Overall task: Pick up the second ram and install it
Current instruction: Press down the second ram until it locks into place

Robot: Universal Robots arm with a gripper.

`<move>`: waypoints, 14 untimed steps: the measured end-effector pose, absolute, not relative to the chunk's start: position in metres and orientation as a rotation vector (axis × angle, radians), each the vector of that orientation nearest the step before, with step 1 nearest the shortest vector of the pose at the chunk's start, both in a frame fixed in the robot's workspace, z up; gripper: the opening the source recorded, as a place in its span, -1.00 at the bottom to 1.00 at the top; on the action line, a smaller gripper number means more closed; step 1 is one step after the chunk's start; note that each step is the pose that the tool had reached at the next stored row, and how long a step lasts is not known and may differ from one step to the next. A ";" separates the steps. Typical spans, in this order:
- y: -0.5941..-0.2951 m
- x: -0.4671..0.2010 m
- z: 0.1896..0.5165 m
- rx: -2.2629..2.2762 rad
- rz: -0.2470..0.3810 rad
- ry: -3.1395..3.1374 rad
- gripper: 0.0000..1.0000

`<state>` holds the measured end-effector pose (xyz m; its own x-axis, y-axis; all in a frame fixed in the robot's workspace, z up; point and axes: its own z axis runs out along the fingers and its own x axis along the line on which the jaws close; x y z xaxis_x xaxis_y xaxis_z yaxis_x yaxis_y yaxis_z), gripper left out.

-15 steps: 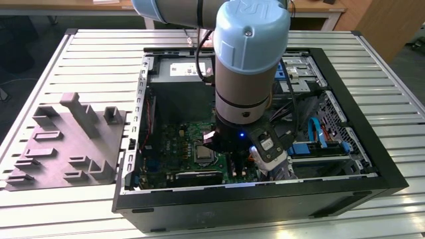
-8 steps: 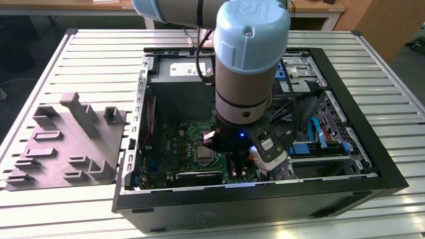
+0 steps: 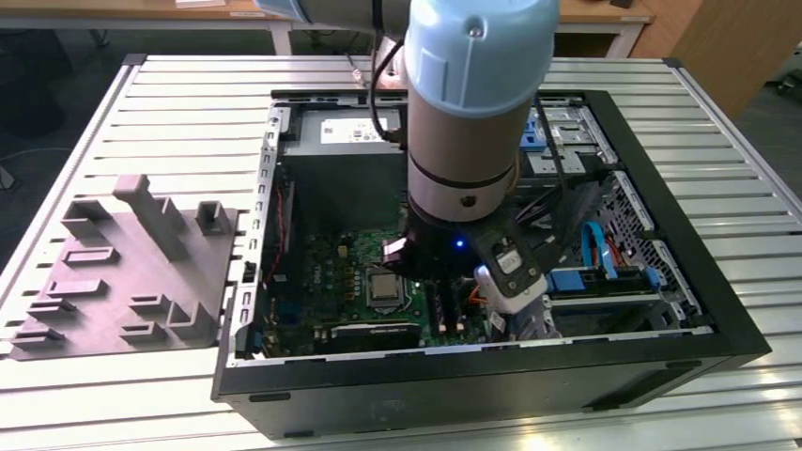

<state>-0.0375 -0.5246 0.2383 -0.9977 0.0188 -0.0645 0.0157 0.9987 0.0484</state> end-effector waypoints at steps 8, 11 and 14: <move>-0.524 -0.037 0.245 0.026 0.076 3.075 -0.80; -0.520 -0.037 0.244 0.027 0.079 3.075 -0.80; -0.514 -0.037 0.244 0.027 0.081 3.074 -0.80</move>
